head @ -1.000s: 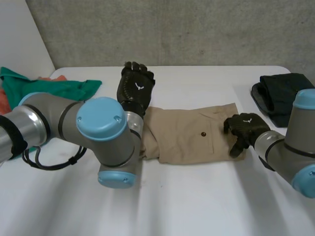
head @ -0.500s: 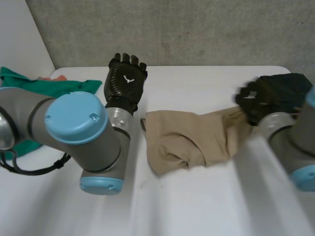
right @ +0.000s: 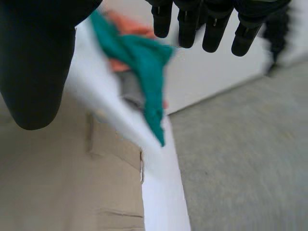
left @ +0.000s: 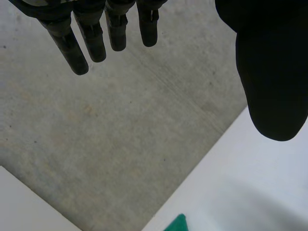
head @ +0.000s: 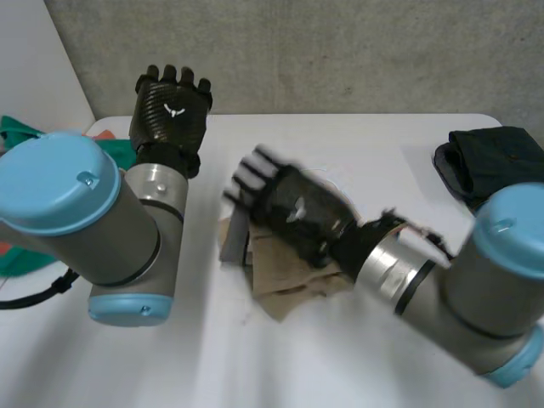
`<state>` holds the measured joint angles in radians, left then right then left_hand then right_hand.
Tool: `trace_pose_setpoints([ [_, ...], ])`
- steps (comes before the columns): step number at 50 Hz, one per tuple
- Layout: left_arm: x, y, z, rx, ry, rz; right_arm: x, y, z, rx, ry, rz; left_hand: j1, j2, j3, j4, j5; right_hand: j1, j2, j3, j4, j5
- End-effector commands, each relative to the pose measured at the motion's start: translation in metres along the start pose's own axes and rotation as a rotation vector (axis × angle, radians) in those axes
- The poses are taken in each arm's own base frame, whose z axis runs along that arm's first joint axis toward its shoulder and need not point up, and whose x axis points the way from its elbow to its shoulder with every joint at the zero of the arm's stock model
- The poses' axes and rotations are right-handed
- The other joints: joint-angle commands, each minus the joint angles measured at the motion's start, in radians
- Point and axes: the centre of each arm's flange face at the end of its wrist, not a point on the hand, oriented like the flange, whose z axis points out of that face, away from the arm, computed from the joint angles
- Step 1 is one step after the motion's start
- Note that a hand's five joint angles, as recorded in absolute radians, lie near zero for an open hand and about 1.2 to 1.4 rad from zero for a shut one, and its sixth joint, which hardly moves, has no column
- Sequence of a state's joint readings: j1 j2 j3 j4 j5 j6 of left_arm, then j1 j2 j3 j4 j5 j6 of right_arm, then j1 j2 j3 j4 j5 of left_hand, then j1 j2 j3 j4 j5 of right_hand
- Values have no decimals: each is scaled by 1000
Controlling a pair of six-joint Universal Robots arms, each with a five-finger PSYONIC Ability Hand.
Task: Fold the laundry.
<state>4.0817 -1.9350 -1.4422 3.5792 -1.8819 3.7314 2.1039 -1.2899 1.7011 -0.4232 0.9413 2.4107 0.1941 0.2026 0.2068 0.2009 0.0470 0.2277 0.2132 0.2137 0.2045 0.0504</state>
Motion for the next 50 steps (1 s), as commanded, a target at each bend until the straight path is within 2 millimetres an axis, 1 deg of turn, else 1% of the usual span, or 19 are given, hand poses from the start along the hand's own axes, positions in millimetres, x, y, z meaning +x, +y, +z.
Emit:
trace_pose_setpoints([
  [1, 17, -16, 10, 72, 53, -89, 81, 8, -20, -24, 291, 494, -20, -28, -32, -26, -47, -53, -39, -39, -30, -50],
  [2, 29, -21, 8, 90, 93, -122, 97, 15, -28, -56, 357, 542, -20, -28, -32, -26, -47, -53, -39, -39, -30, -50],
  [3, 38, -23, 6, 99, 121, -143, 102, 21, -32, -81, 377, 568, -19, -27, -31, -26, -46, -53, -39, -39, -30, -50],
  [4, 54, -24, 0, 96, 171, -171, 108, 30, -36, -131, 409, 602, -10, -19, -23, -17, -37, -53, -39, -39, -30, -50],
  [5, 60, -24, -2, 92, 191, -178, 111, 34, -36, -156, 419, 616, -7, -16, -20, -14, -34, -53, -39, -39, -30, -50],
  [8, 82, -22, -11, 56, 261, -197, 110, 54, -29, -257, 396, 686, 2, -7, -11, -5, -26, -53, -39, -39, -30, -50],
  [10, 91, -19, -14, 28, 289, -193, 111, 62, -25, -294, 384, 713, 2, -7, -11, -5, -26, -53, -39, -39, -30, -50],
  [15, 115, 6, -15, -111, 353, -184, 115, 87, -9, -385, 340, 780, 5, -4, -8, -2, -23, -53, -39, -39, -30, -50],
  [19, 122, 21, -18, -226, 361, -210, 112, 105, 0, -436, 312, 823, 8, -1, -5, 1, -20, -53, -39, -39, -30, -50],
  [22, 125, 30, -21, -292, 376, -234, 112, 112, 3, -459, 308, 837, 8, -1, -5, 1, -20, -53, -39, -39, -30, -50],
  [25, 130, 42, -26, -363, 399, -225, 103, 119, 10, -487, 280, 861, 22, 14, 10, 15, -5, -53, -39, -39, -30, -50],
  [29, 135, 59, -32, -458, 426, -167, 80, 116, 19, -523, 194, 898, 28, 20, 16, 21, 1, -53, -39, -39, -30, -50],
  [32, 131, 66, -37, -517, 429, -111, 68, 117, 23, -540, 158, 907, 31, 23, 18, 24, 4, -53, -39, -39, -30, -50],
  [33, 129, 68, -37, -531, 423, -94, 60, 116, 26, -549, 127, 892, 34, 26, 21, 27, 7, -53, -39, -39, -30, -50],
  [36, 116, 76, -31, -564, 360, -47, 44, 115, 31, -564, 77, 848, 37, 29, 24, 30, 10, -53, -39, -39, -30, -50],
  [38, 108, 83, -28, -587, 325, -18, 32, 118, 33, -585, 44, 797, 34, 26, 21, 27, 7, -53, -39, -39, -30, -50],
  [41, 103, 82, -29, -591, 321, 15, 19, 128, 34, -623, 21, 741, 34, 26, 21, 27, 7, -53, -39, -39, -30, -50],
  [46, 101, 86, -34, -604, 336, 54, 21, 139, 32, -679, 68, 633, 34, 26, 21, 27, 7, -53, -39, -39, -30, -50],
  [50, 101, 89, -37, -611, 343, 61, 25, 139, 33, -677, 83, 552, 28, 20, 16, 21, 1, -53, -39, -39, -30, -50],
])
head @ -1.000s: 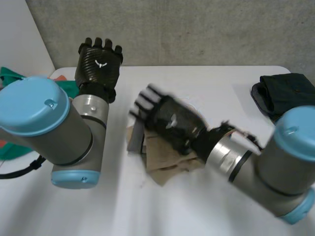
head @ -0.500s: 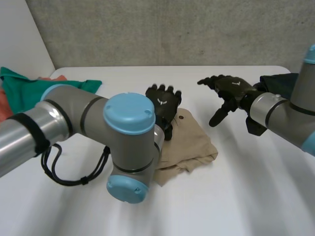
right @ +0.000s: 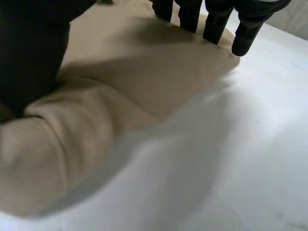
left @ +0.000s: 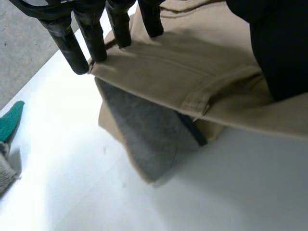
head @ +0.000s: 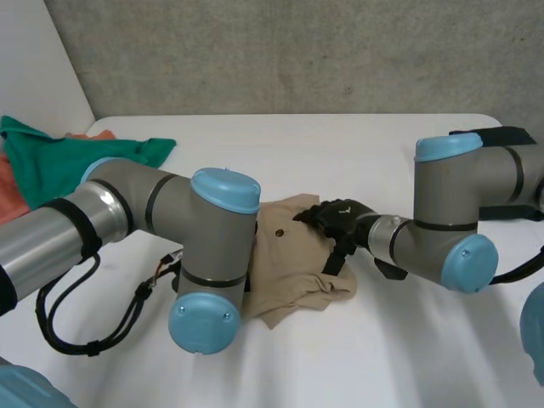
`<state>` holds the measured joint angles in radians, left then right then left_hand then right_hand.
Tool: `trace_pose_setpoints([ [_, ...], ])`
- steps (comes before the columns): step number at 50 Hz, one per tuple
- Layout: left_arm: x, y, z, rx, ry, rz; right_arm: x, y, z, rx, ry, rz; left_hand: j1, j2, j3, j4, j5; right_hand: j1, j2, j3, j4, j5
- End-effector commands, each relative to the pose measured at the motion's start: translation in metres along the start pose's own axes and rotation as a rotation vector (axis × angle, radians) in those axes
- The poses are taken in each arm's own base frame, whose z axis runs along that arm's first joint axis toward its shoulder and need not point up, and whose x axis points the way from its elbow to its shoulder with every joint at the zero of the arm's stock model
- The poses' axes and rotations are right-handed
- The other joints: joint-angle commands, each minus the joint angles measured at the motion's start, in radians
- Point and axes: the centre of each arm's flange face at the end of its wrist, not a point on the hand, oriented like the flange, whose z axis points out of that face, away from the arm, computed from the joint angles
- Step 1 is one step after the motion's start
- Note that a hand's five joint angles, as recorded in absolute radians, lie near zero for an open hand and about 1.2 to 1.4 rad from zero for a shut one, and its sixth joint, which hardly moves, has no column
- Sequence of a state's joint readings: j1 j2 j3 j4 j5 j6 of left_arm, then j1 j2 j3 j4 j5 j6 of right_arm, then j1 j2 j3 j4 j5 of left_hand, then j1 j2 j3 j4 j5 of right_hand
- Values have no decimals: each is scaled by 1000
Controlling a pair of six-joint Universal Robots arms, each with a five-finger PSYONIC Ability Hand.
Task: Fold the laundry.
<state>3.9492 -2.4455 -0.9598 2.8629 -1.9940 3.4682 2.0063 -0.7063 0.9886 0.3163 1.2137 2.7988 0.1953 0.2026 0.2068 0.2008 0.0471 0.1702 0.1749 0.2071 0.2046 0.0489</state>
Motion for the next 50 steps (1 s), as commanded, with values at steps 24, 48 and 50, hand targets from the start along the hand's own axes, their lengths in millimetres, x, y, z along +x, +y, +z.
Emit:
trace_pose_setpoints([
  [24, -70, -100, -89, 487, 118, -162, -27, -24, -100, 386, 236, -266, -2, -10, -14, -8, -29, 4, 0, -33, -30, -49],
  [48, -73, -81, -75, 443, 304, -290, -59, 50, -36, 452, 191, -370, 15, 8, 4, 10, -11, 252, 248, 215, 218, 199],
  [50, -73, -81, -75, 443, 304, -290, -57, 49, -27, 455, 191, -383, 15, 8, 4, 10, -11, 296, 292, 259, 262, 243],
])
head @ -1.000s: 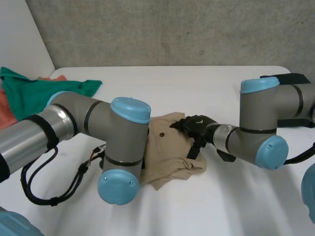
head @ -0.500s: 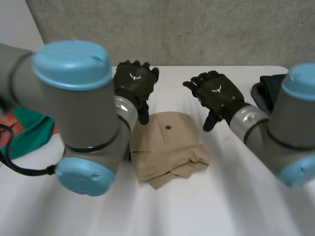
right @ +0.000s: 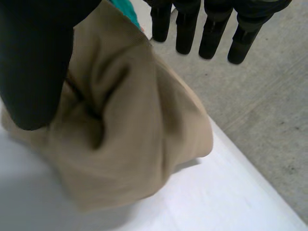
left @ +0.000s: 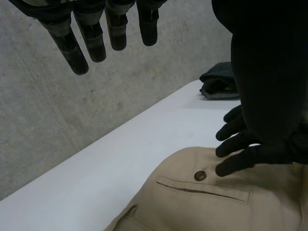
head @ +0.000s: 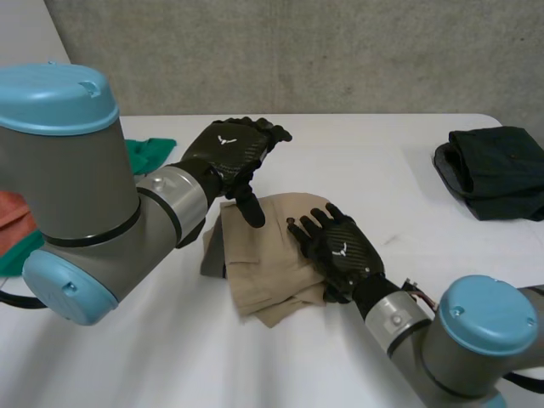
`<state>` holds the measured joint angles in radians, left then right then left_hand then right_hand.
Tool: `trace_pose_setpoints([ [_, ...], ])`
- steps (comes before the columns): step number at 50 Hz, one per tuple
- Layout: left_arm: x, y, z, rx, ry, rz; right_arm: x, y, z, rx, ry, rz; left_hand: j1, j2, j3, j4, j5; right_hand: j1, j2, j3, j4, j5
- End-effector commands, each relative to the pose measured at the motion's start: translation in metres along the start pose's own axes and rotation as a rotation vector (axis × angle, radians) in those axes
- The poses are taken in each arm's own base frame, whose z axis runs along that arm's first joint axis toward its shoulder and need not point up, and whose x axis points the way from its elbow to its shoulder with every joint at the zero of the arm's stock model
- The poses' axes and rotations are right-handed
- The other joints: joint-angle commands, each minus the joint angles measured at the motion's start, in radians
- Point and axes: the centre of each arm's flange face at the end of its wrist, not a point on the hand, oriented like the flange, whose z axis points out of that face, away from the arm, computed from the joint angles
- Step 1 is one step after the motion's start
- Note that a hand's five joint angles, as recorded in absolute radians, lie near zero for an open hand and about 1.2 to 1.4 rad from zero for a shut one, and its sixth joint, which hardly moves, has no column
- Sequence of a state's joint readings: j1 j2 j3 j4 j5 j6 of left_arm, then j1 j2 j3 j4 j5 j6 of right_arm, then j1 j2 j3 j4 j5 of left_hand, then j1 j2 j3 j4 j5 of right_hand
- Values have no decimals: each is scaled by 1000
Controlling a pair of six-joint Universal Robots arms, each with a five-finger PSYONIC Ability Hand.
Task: Fold the laundry.
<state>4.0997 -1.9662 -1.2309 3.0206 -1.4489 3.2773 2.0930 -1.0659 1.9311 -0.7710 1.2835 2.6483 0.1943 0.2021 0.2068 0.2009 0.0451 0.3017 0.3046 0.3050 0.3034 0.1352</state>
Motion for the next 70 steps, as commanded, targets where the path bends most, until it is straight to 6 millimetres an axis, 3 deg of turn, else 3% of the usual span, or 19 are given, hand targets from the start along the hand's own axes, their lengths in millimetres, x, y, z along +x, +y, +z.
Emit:
trace_pose_setpoints([
  [1, 2, -1, 0, 5, 1, 5, 1, 11, 26, 23, 5, -49, 16, 9, 4, 10, -9, 188, 185, 185, 186, 180],
  [17, 1, 3, -4, -9, 0, 3, -2, 1, 51, 86, 3, -50, 16, 9, 4, 10, -9, 256, 253, 252, 254, 248],
  [22, 2, 2, -4, -7, 3, 4, 2, 3, 65, 77, 2, -48, 16, 9, 4, 10, -9, 1093, 1090, 1090, 1091, 1085],
  [28, 2, -1, -5, 3, 3, 5, 13, -15, 72, 68, -5, -28, 13, 6, 1, 7, -12, 1095, 1092, 1091, 1093, 1087],
  [32, 1, -9, -7, 28, 1, 6, 47, -44, 77, 136, 62, -44, 10, 3, -2, 4, -15, 1095, 1092, 1091, 1093, 1087],
  [33, 0, -13, -8, 40, -2, 8, 71, -53, 77, 158, 117, -54, 7, 0, -5, 1, -18, 1095, 1092, 1091, 1093, 1087],
  [37, -1, -26, -12, 86, -7, 13, 124, -77, 76, 229, 226, -87, 5, -3, -8, -2, -21, 1095, 1092, 1091, 1093, 1087],
  [39, 0, -31, -12, 111, -6, 17, 140, -85, 76, 262, 245, -94, 5, -3, -8, -2, -21, 1095, 1092, 1091, 1093, 1087],
  [44, 3, -39, -10, 167, 0, 29, 196, -93, 75, 330, 297, -87, 5, -3, -8, -2, -21, 1095, 1092, 1091, 1093, 1087],
  [48, 14, -47, -12, 203, 27, 37, 256, -86, 69, 356, 382, -62, 2, -6, -11, -5, -24, 1095, 1092, 1091, 1093, 1087],
  [49, 19, -49, -13, 211, 41, 39, 282, -79, 64, 362, 424, -45, 2, -6, -11, -5, -24, 1095, 1092, 1091, 1093, 1087],
  [52, 28, -52, -15, 223, 75, 43, 320, -55, 56, 351, 487, -21, 2, -6, -11, -5, -24, 1095, 1092, 1091, 1093, 1087],
  [53, 34, -52, -16, 226, 99, 46, 344, -40, 49, 346, 521, -18, 4, -3, -8, -2, -21, 1095, 1092, 1091, 1093, 1087],
  [57, 43, -50, -17, 224, 144, 50, 385, 3, 39, 333, 543, -5, 7, 0, -5, 1, -18, 1095, 1092, 1091, 1093, 1087],
  [60, 44, -46, -15, 215, 146, 47, 397, 41, 43, 326, 516, 19, 10, 3, -2, 4, -15, 1095, 1092, 1091, 1093, 1087],
  [61, 46, -43, -13, 208, 153, 47, 401, 65, 47, 317, 503, 38, 13, 6, 1, 7, -12, 1095, 1092, 1091, 1093, 1087],
  [64, 50, -39, -12, 196, 163, 46, 397, 108, 54, 292, 473, 68, 16, 8, 4, 10, -9, 1095, 1092, 1091, 1093, 1087],
  [65, 52, -36, -11, 186, 169, 46, 394, 134, 56, 274, 466, 81, 16, 9, 4, 10, -9, 1095, 1092, 1091, 1093, 1087],
  [70, 55, -24, -6, 153, 176, 43, 382, 181, 53, 236, 460, 114, 19, 11, 7, 13, -6, 1095, 1092, 1091, 1093, 1087],
])
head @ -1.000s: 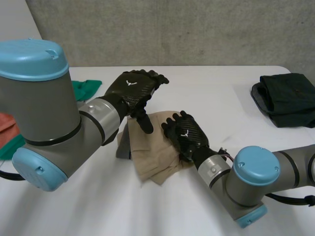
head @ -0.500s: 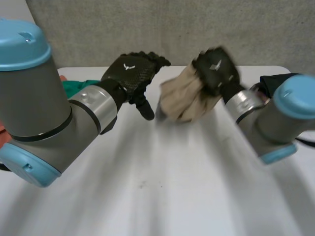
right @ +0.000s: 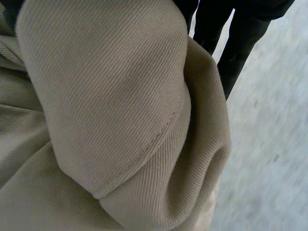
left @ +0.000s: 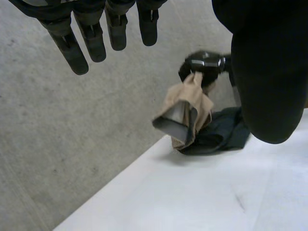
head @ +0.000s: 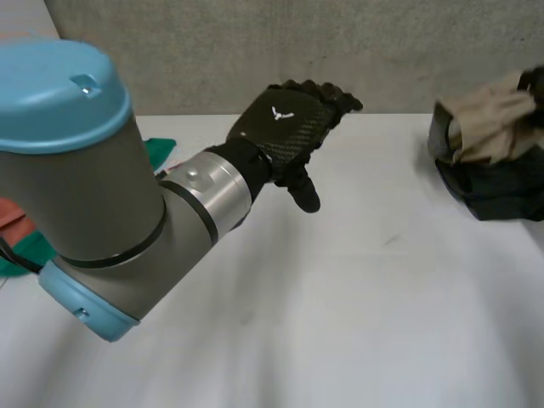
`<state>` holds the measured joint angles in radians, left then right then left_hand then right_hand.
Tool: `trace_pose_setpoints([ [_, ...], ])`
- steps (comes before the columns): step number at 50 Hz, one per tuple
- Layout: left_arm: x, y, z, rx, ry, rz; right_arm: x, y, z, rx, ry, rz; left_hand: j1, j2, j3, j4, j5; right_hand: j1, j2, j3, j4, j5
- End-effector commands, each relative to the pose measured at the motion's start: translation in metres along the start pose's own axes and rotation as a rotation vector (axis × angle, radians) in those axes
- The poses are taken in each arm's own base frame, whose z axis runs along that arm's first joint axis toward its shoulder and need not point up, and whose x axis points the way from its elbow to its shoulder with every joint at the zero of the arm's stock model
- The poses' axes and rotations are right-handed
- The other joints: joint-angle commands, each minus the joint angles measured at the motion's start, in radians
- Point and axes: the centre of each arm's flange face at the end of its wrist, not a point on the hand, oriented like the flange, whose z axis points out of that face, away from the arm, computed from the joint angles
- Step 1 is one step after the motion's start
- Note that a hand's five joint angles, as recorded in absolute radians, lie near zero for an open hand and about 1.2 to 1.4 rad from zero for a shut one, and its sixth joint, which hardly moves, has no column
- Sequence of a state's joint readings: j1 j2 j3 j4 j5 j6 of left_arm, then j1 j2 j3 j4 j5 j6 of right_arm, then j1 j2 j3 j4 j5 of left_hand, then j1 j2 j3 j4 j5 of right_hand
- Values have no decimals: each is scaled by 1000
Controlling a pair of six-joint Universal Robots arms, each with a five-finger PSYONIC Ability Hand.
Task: Fold the laundry.
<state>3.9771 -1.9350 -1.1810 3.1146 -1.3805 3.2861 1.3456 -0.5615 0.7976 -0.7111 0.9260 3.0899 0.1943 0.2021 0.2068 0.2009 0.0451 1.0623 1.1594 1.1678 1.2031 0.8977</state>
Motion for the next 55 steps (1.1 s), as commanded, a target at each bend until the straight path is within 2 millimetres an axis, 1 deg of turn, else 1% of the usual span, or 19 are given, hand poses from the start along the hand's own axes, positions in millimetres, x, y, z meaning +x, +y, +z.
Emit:
trace_pose_setpoints([
  [1, 6, 17, 3, -47, 15, -9, -8, 75, -28, -71, -21, 40, 19, 11, 7, 13, -6, 334, 237, 228, 193, 324],
  [4, 11, 20, 2, -57, 26, -11, -3, 91, -42, -108, -20, 58, 19, 11, 7, 13, -6, 334, 237, 228, 193, 324],
  [6, 14, 21, 1, -64, 35, -14, 10, 96, -53, -128, -3, 48, 22, 14, 10, 16, -3, 334, 237, 228, 193, 324],
  [10, 20, 20, -2, -63, 49, -14, 15, 95, -57, -129, 5, -7, 22, 14, 10, 16, -3, 334, 237, 228, 193, 324],
  [16, 25, 17, -4, -57, 60, -11, 36, 96, -68, -152, 44, -77, 22, 14, 10, 16, -3, 334, 237, 228, 193, 324],
  [25, 27, 17, -3, -56, 65, -8, 34, 99, -70, -169, 53, -69, 25, 17, 13, 19, 0, 334, 237, 228, 193, 324],
  [26, 26, 17, -4, -55, 65, -6, 35, 99, -71, -174, 56, -67, 25, 17, 13, 19, 0, 195, 98, 90, 55, 186],
  [27, 27, 17, -4, -55, 66, -7, 34, 96, -72, -181, 59, -61, 22, 14, 10, 16, -3, -591, -688, -696, -731, -601],
  [28, 27, 16, -4, -53, 66, -9, 35, 92, -72, -185, 63, -58, 22, 14, 10, 16, -3, -888, -985, -993, -1029, -898],
  [32, 28, 14, -5, -47, 70, -9, 42, 58, -67, -197, 103, -57, 19, 11, 7, 13, -6, -888, -985, -993, -1029, -898],
  [35, 32, 6, -8, -26, 79, -7, 59, 30, -72, -238, 147, -43, 16, 9, 4, 10, -9, -888, -985, -993, -1029, -898],
  [38, 36, 0, -12, -10, 91, -5, 97, -1, -91, -323, 228, -67, 13, 6, 1, 7, -12, -888, -985, -993, -1029, -898],
  [40, 38, -3, -13, -5, 95, -4, 108, -12, -98, -362, 244, -102, 13, 6, 1, 7, -12, -888, -985, -993, -1029, -898],
  [45, 40, -13, -18, 20, 99, -1, 159, -55, -122, -526, 422, -369, 10, 3, -2, 4, -15, -888, -985, -993, -1029, -898],
  [48, 39, -20, -21, 43, 97, 2, 174, -79, -120, -560, 527, -514, 7, 0, -5, 1, -18, -888, -985, -993, -1029, -898],
  [49, 38, -22, -21, 49, 95, 3, 179, -95, -116, -557, 581, -583, 5, -3, -8, -2, -21, -888, -985, -993, -1029, -898],
  [52, 36, -33, -25, 81, 85, 7, 167, -114, -101, -513, 618, -612, 5, -3, -8, -2, -21, -888, -985, -993, -1029, -898],
  [53, 35, -35, -25, 87, 82, 6, 142, -126, -80, -437, 582, -592, 5, -3, -8, -2, -21, -888, -985, -993, -1029, -898],
  [55, 32, -44, -28, 111, 67, 11, 113, -137, -64, -360, 533, -546, 5, -3, -8, -2, -21, -888, -985, -993, -1029, -898],
])
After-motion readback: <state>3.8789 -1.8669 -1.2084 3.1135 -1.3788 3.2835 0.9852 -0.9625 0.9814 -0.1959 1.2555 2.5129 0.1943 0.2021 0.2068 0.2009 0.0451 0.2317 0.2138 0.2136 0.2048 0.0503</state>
